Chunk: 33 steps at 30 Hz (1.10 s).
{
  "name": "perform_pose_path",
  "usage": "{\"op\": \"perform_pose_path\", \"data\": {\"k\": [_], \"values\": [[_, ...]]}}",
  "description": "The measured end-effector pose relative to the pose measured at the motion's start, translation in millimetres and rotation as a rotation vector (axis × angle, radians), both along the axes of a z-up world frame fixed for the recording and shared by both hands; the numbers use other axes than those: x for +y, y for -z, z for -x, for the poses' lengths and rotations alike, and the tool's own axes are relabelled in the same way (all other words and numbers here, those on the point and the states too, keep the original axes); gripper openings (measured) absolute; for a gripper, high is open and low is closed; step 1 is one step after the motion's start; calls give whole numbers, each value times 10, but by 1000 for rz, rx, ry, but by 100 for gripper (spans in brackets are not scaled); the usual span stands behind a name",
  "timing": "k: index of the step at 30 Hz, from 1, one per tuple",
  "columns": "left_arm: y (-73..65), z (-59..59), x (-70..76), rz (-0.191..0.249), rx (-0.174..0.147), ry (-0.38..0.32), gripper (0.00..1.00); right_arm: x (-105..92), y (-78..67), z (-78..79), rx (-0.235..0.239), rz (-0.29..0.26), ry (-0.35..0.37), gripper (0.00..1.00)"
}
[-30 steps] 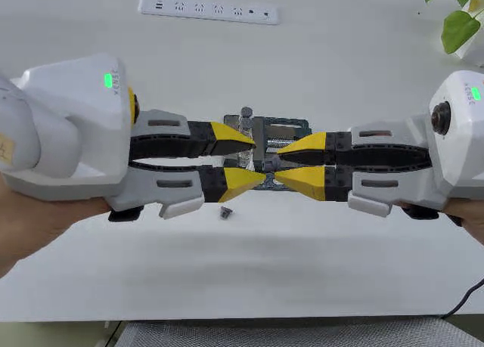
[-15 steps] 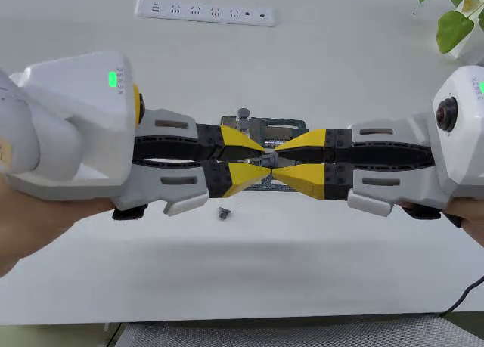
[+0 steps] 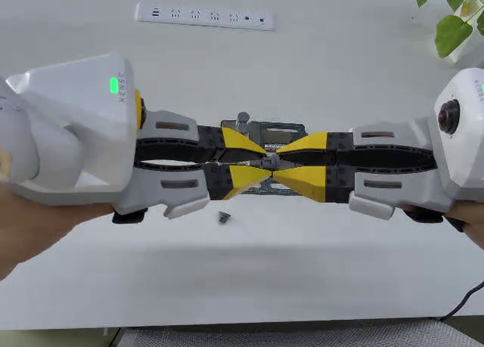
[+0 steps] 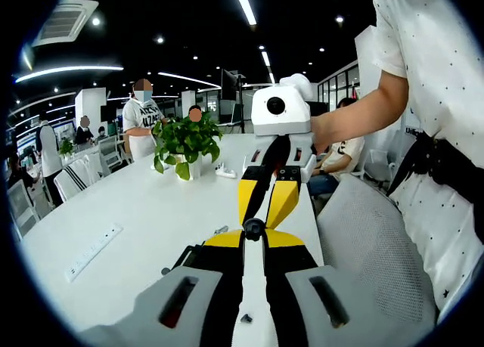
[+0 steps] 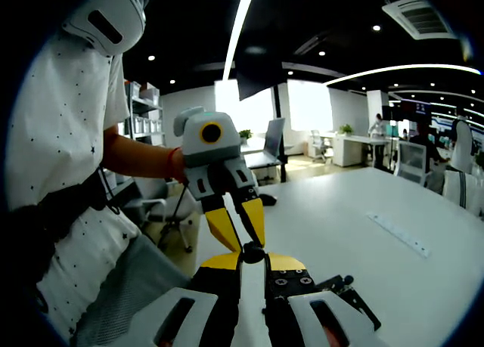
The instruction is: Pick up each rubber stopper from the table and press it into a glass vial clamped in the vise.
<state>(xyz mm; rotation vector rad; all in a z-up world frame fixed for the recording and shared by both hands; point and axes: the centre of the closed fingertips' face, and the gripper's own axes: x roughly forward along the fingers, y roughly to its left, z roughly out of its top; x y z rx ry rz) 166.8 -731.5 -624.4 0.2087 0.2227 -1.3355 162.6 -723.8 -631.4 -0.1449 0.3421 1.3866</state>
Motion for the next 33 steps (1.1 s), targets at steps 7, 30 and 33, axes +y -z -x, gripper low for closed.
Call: {"op": "perform_pose_path", "data": {"k": [7,30,33], "values": [[-14,-8,0,8,-4,1,5,-2,-26,0,-5,3,0,6],[-196,-8,27,170,117,16,5,-31,-229,45,-18,-26,-38,10],[-262,-14,41,202,129,19,4,-16,-269,64,-20,-31,-50,10]]}}
